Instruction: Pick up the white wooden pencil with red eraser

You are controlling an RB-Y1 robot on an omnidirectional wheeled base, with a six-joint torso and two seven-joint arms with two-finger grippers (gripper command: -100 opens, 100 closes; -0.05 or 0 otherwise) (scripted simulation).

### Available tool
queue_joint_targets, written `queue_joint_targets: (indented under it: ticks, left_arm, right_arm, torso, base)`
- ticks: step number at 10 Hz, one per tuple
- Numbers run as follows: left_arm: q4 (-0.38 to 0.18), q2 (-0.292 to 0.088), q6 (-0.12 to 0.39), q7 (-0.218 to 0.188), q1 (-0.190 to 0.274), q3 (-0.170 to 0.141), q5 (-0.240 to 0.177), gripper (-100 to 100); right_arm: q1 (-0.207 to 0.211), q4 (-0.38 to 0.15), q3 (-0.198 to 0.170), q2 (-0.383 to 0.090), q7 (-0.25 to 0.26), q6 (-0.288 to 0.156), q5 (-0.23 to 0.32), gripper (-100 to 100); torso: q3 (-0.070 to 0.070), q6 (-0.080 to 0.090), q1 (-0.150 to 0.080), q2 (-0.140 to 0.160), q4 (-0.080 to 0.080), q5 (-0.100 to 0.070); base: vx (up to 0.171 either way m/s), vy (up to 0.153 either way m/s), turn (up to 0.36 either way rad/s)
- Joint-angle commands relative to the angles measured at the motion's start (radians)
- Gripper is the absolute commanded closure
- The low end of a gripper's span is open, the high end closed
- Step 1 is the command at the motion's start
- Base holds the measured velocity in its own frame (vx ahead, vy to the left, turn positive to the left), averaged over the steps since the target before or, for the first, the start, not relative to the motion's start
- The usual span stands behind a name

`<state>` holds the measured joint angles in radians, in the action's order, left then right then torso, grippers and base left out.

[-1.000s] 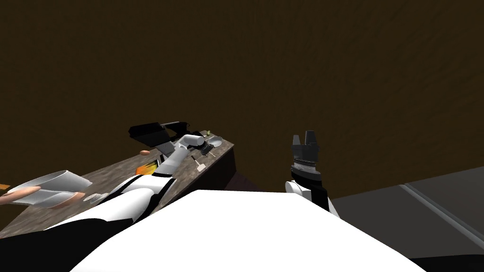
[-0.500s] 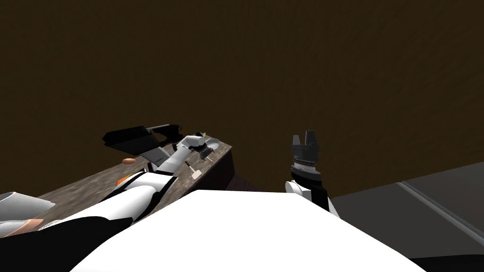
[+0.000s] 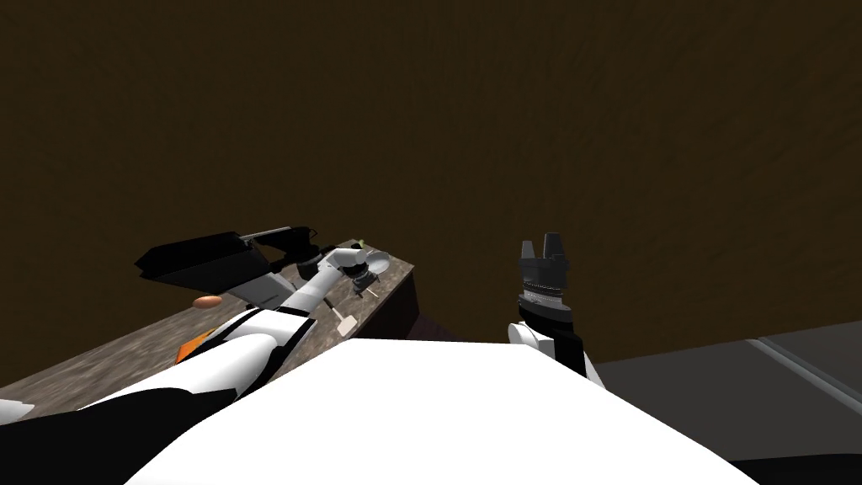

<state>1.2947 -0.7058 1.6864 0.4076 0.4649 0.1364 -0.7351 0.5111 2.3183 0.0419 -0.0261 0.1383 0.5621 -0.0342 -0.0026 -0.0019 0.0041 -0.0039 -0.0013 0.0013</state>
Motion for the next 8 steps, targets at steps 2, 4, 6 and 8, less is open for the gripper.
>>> queue_joint_targets:
  ticks: [2,4,6,8]
  left_arm:
    - [-0.018,0.015,-0.030,0.001,-0.010,0.006,0.014,-100]
    - [-0.037,0.030,-0.060,0.003,-0.021,0.012,0.029,-100]
    - [-0.028,0.023,-0.051,0.003,-0.018,0.009,0.024,100]
    - [-0.029,0.023,-0.050,0.003,-0.019,0.009,0.024,100]
  right_arm:
    - [0.000,0.000,0.000,0.000,0.000,0.000,0.000,0]
    - [0.000,0.000,0.000,0.000,0.000,0.000,0.000,0]
    - [0.000,0.000,0.000,0.000,0.000,0.000,0.000,0]
    - [0.000,0.000,0.000,0.000,0.000,0.000,0.000,0]
  torso:
    - [0.002,0.000,-0.003,0.003,0.001,-0.001]
    - [0.003,0.000,-0.004,0.005,0.001,-0.001]
    - [0.001,0.000,-0.002,0.003,-0.001,0.002]
    - [0.000,0.001,-0.002,0.001,-0.001,0.002]
  base:
    - [0.005,0.013,-0.022]
    - [-0.007,0.018,-0.038]
    - [-0.002,0.004,-0.004]
    - [-0.002,0.001,0.006]
